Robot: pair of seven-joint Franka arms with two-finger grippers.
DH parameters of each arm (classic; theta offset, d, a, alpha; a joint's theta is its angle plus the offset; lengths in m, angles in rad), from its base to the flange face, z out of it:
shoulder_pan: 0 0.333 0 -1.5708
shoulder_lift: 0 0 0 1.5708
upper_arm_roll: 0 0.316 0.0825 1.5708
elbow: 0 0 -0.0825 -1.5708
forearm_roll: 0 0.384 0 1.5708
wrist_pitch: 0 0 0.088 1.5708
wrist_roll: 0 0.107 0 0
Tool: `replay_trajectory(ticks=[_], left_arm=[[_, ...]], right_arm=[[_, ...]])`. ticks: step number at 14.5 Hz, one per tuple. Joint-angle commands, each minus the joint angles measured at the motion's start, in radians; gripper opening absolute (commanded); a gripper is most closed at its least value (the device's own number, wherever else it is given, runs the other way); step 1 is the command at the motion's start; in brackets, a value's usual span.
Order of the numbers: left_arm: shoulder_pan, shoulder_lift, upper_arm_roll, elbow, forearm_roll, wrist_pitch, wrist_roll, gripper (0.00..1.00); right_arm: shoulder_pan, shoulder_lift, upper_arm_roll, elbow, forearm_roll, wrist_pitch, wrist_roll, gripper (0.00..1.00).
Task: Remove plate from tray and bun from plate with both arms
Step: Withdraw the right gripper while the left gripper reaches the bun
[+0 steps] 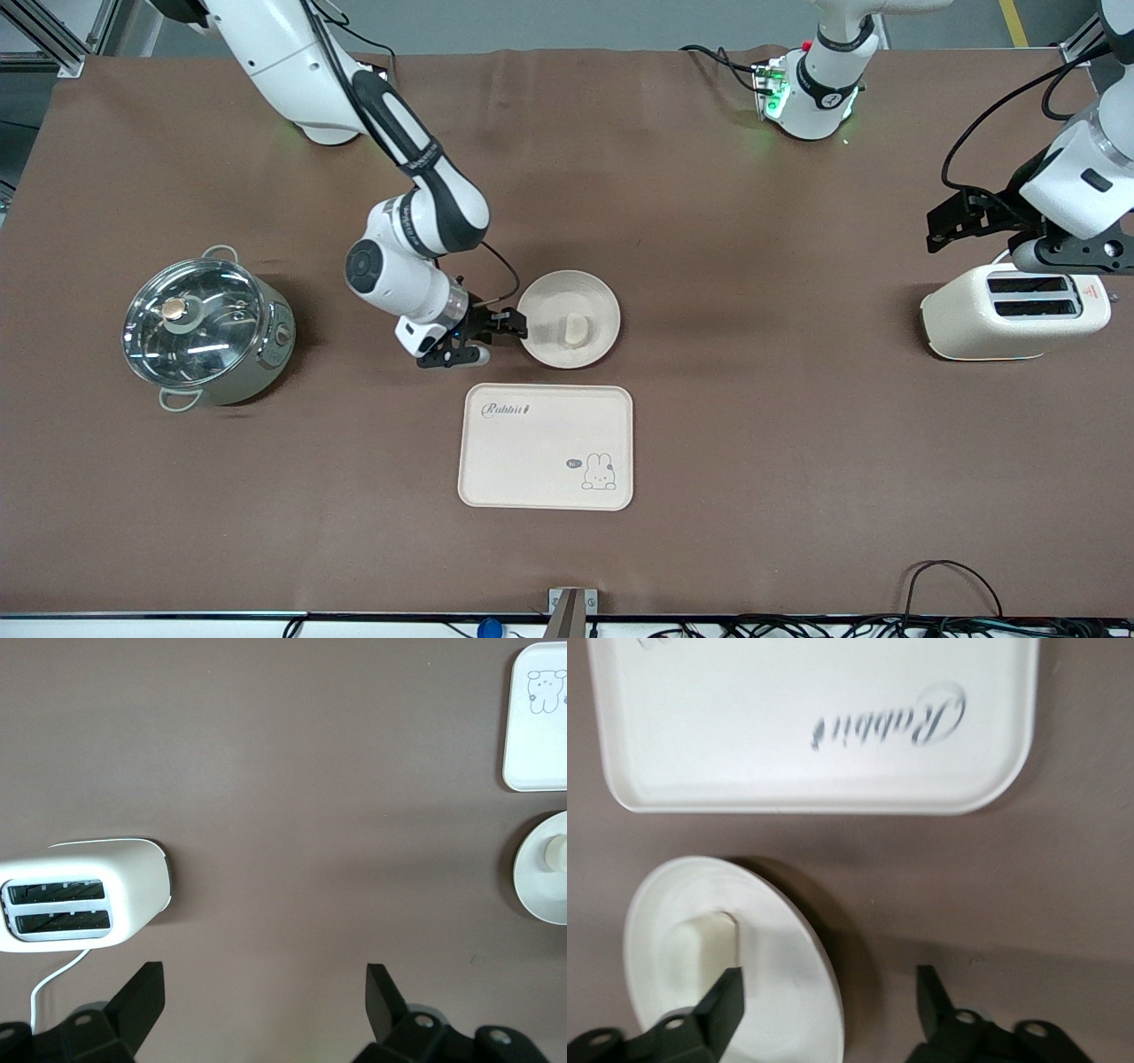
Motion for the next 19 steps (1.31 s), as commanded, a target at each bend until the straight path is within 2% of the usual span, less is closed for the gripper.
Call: replay_trajectory(ticks=[1,3,5,8,10,11,13,15,18,19], left_arm=[[-0.029,0.010,-0.020,0.005,-0.017,0.007,-0.033,1.00],[-0.081,0.051,-0.064,0.003,-0.026,0.053,-0.192,1.00],[-0.152,0.115,-0.112,0.003,-0.025,0.129,-0.390,1.00],[-0.267,0.239,-0.118,0.006,-0.022,0.273,-0.457,1.00],[-0.354,0.318,-0.118,0.003,-0.017,0.405,-0.521,1.00],[-0.396,0.364,-0.117,0.005,-0.005,0.482,-0.582,1.00],[-0.462,0.460,-0.115,0.005,0.039,0.638,-0.706,1.00],[-0.509,0.549,-0.114,0.003,0.119,0.755,-0.808,0.99],[-0.563,0.661,-0.114,0.003,0.308,0.826,-0.990,0.99],[-0.565,0.687,-0.117,0.002,0.375,0.844,-1.049,0.99]], right_arm=[[-0.092,-0.139,0.004,-0.018,-0.002,-0.143,0.002,1.00],[-0.132,-0.202,-0.034,-0.004,-0.049,-0.241,0.002,1.00],[-0.146,-0.249,-0.097,0.060,-0.199,-0.406,0.004,1.00],[-0.146,-0.267,-0.225,0.253,-0.382,-0.734,0.005,1.00],[-0.147,-0.268,-0.269,0.376,-0.488,-0.920,0.010,1.00],[-0.147,-0.273,-0.295,0.408,-0.522,-0.964,0.010,1.00],[-0.146,-0.341,-0.354,0.412,-0.531,-0.995,0.011,1.00],[-0.146,-0.404,-0.370,0.386,-0.536,-1.001,0.010,1.00],[-0.146,-0.515,-0.368,0.326,-0.652,-0.987,0.011,1.00],[-0.147,-0.542,-0.370,0.308,-0.662,-0.983,0.011,1.00]])
